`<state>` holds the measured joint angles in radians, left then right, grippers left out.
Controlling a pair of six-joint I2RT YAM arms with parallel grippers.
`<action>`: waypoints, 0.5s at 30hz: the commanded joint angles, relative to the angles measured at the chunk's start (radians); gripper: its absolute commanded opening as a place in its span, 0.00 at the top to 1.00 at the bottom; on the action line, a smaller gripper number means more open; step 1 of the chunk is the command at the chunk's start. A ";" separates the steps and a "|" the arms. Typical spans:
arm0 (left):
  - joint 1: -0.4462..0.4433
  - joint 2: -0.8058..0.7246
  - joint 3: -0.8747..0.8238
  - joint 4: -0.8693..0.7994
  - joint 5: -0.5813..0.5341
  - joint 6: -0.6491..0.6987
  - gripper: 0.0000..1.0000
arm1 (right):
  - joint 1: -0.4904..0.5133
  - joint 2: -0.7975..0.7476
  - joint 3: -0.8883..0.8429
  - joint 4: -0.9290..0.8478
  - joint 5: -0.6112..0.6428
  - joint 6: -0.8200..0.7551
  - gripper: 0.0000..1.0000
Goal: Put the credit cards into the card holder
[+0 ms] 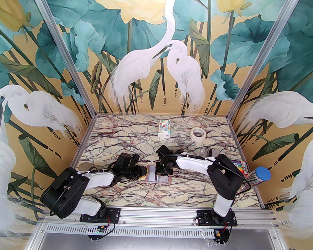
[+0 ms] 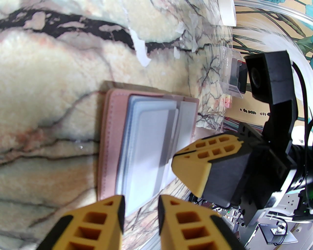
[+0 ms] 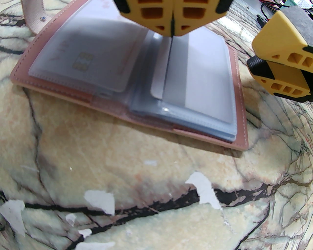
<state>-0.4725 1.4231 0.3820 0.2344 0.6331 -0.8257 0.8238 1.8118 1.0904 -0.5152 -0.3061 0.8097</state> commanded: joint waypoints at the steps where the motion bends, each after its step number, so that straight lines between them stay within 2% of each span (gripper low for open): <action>1: -0.007 0.009 0.023 -0.013 -0.015 0.016 0.71 | 0.005 0.019 0.008 0.010 0.019 -0.015 0.97; 15: -0.009 0.000 0.022 -0.009 -0.017 0.013 0.70 | 0.005 0.020 -0.018 0.024 0.030 -0.009 0.98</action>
<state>-0.4725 1.4231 0.3824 0.2344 0.6331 -0.8257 0.8238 1.8160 1.0882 -0.5087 -0.2905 0.8097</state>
